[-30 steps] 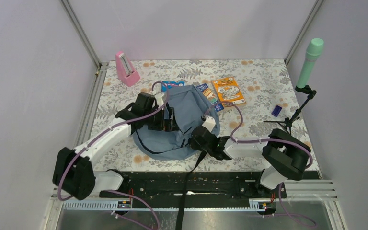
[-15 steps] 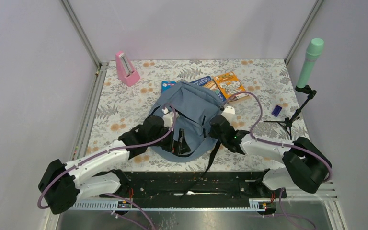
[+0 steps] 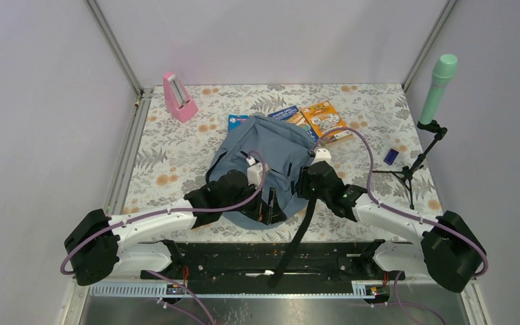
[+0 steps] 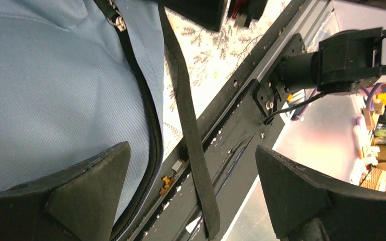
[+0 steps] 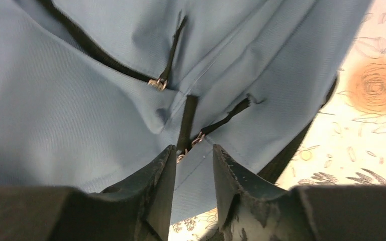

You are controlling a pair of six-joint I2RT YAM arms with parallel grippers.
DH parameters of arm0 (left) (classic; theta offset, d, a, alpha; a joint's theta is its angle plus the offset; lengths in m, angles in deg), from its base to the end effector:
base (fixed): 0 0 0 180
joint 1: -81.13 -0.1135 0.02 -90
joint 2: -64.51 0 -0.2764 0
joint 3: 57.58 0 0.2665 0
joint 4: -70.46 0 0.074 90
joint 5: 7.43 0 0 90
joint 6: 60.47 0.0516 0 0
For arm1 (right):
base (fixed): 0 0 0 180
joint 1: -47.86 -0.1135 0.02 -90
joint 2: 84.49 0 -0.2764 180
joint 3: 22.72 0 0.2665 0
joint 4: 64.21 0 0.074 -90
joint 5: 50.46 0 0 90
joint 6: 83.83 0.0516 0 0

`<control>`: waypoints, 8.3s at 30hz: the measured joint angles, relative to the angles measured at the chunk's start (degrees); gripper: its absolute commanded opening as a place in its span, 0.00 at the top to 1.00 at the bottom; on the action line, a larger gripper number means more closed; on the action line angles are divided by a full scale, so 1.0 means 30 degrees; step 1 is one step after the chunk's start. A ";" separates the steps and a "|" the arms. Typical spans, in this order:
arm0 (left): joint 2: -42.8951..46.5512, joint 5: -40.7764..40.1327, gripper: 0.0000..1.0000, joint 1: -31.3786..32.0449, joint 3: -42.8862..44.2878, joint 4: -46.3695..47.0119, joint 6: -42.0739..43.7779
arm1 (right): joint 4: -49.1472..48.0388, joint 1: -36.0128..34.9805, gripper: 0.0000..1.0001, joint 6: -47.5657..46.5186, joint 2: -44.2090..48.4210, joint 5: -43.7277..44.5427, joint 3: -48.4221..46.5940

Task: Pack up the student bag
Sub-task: Unzip the student bag at the center of the board.

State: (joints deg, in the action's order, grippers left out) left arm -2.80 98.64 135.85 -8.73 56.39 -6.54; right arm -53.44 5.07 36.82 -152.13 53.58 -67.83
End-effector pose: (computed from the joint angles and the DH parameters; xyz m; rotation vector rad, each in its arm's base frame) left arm 0.1445 -0.2290 0.2177 0.5645 2.3066 -1.1589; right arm 0.2028 0.1706 0.1989 -0.0860 2.1705 0.4853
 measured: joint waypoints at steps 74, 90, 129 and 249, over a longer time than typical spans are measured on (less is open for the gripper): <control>0.3891 -0.1559 0.47 -1.3282 -0.1523 -0.5748 -0.0204 | 0.4707 0.0291 0.61 -0.1829 -0.5355 -0.0525 -0.4473; 0.3781 -0.1406 0.51 -1.3318 -0.1792 -0.5581 -0.0306 | 0.4947 0.0321 0.62 -0.2892 -0.6805 -0.1406 -0.5479; 0.3512 -0.1049 0.55 -1.3369 -0.1829 -0.5180 -0.0495 | 0.4736 0.0321 1.00 -0.3395 -0.8087 -0.0918 -0.6120; 1.7835 -0.2390 0.20 -0.6149 -0.5748 -0.3351 0.0576 | 0.0954 -0.8429 1.00 0.5085 -0.2790 -0.1559 -0.6892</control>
State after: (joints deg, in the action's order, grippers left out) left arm 50.70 91.47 117.40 -25.98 46.34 -4.81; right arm -50.57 -20.21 52.08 -160.50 48.90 -88.51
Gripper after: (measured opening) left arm 0.810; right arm 0.018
